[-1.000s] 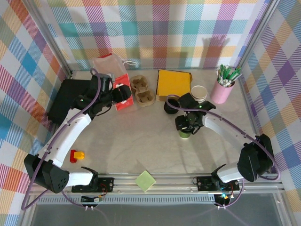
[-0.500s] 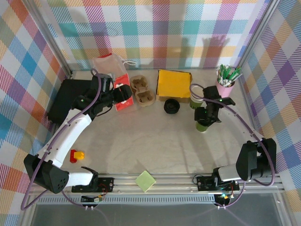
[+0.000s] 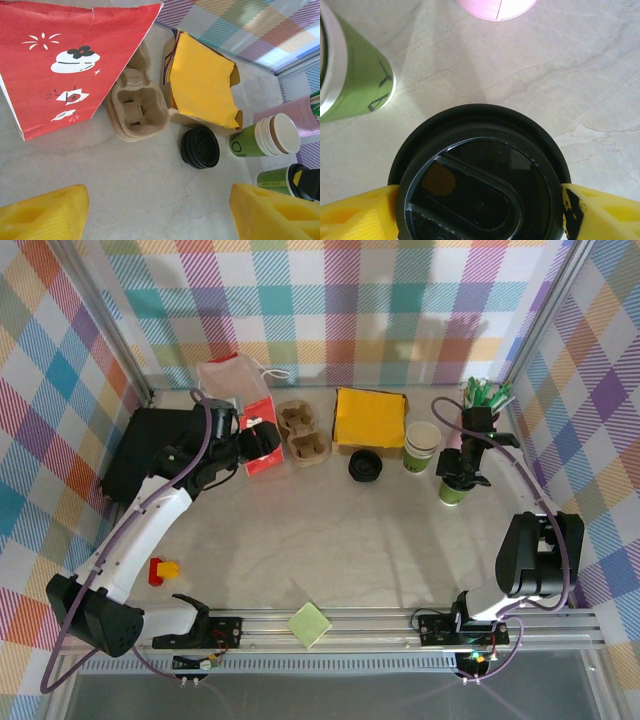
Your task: Pack the takeout coffee
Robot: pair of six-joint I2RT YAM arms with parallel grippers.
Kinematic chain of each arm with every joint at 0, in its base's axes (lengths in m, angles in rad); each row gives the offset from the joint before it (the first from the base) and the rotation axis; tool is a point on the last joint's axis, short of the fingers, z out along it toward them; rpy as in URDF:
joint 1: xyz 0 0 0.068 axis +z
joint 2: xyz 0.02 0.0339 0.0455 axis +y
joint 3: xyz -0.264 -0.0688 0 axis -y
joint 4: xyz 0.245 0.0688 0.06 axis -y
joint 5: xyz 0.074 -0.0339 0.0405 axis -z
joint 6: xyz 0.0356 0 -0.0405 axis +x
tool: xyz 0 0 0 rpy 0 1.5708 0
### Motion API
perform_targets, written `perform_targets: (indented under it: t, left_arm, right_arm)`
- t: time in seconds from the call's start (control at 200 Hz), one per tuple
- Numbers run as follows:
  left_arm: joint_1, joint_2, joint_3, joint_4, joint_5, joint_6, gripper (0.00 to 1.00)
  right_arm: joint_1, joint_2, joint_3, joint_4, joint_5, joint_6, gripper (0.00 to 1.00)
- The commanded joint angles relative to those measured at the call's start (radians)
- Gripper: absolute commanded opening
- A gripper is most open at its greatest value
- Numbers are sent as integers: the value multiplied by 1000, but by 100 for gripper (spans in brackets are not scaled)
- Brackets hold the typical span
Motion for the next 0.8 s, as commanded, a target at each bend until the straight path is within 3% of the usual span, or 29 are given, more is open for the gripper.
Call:
perform_targets:
  t: [0.0, 0.305, 0.54, 0.795]
  left_arm:
    - [-11, -21, -5, -13, 19, -4, 74]
    - [-46, 4, 17, -17, 17, 6, 74]
    - [-163, 106, 47, -5, -70, 13, 74]
    - [-248, 319, 99, 55, -242, -48, 68]
  right_arm:
    - [-28, 33, 15, -4, -22, -9, 83]
    - [-42, -17, 71, -43, -78, -17, 89]
    - [-47, -126, 173, -141, -115, -19, 91]
    - [-47, -341, 172, -142, -347, 51, 91]
